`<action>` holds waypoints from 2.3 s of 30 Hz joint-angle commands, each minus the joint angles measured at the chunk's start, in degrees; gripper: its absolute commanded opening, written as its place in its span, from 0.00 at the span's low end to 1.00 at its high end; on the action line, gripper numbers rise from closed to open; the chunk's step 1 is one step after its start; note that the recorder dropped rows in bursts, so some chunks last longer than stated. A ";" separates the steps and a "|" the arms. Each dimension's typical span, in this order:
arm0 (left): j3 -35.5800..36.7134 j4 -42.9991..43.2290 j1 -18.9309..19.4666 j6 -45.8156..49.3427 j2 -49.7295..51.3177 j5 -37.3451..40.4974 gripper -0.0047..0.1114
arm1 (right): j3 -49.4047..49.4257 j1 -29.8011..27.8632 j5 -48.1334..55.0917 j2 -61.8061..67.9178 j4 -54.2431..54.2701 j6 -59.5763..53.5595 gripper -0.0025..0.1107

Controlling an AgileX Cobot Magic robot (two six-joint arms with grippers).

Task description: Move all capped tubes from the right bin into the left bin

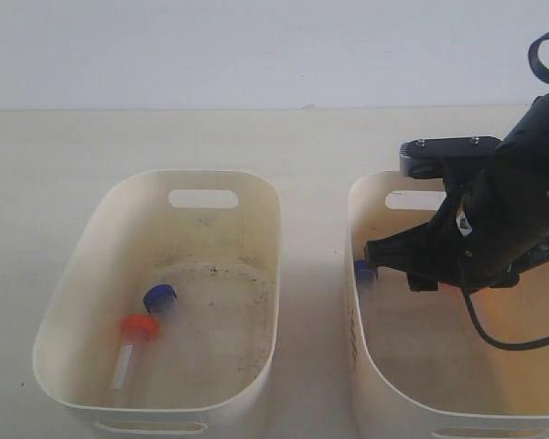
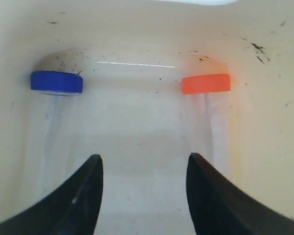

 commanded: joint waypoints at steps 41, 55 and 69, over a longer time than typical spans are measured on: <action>-0.12 -0.19 -0.41 -0.24 0.23 -0.38 0.08 | 0.25 -0.30 13.73 5.10 -9.81 2.67 0.64; -0.12 -0.19 -0.41 -0.24 0.23 -0.38 0.08 | 0.25 -0.19 12.04 9.28 -9.01 1.79 0.64; -0.12 -0.19 -0.41 -0.24 0.23 -0.38 0.08 | 0.25 -0.19 10.85 13.76 -8.30 1.79 0.64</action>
